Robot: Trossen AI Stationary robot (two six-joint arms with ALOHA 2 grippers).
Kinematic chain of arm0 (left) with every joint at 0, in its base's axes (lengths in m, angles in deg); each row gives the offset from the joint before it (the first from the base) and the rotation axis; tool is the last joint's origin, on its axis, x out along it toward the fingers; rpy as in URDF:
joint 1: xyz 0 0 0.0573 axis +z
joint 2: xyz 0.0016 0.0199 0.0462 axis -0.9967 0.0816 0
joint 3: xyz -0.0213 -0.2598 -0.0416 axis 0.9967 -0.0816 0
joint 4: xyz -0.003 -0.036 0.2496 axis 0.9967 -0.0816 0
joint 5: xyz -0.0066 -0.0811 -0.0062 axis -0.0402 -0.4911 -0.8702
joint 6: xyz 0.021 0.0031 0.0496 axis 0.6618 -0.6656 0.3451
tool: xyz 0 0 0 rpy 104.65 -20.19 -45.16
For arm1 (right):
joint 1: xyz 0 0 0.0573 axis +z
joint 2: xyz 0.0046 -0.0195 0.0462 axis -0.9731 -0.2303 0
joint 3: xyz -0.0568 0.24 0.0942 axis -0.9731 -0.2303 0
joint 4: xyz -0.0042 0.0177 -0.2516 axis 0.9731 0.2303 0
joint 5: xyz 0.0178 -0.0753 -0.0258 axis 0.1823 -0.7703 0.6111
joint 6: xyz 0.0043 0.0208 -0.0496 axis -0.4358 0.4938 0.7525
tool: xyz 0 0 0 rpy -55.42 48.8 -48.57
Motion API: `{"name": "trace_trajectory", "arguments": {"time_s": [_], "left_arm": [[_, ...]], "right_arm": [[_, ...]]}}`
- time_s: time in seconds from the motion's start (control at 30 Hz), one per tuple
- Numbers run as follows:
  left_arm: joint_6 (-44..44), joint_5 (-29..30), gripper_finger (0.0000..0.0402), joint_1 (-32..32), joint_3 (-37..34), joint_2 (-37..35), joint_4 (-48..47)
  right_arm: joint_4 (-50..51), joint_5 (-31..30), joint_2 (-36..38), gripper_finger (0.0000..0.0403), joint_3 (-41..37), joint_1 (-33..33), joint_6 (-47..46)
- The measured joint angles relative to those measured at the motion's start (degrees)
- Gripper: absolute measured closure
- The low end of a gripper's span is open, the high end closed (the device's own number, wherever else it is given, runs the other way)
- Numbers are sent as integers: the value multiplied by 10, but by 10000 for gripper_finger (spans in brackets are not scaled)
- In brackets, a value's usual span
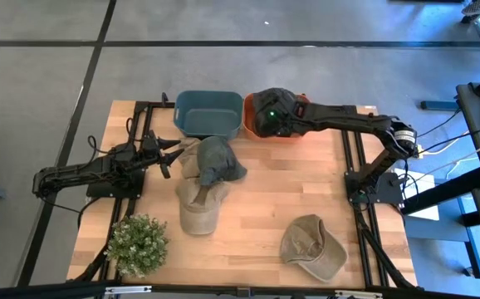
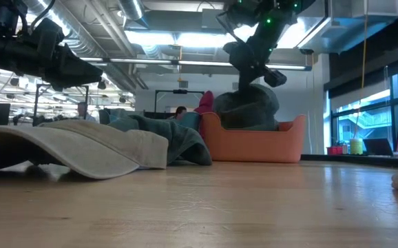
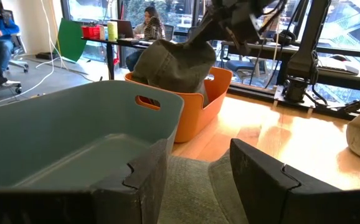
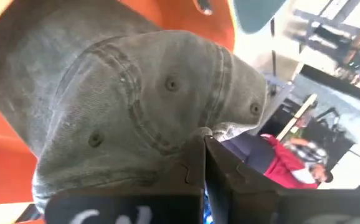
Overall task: Pick & Place hat
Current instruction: Put the bottom black cap into the orange bin
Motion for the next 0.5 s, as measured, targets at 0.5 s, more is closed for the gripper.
{"name": "trace_trajectory", "arguments": {"time_s": [0.5], "left_arm": [[0,0,233,0,0,0,0]], "right_arm": [[-7,-35,0,353,0,-23,-176]]}}
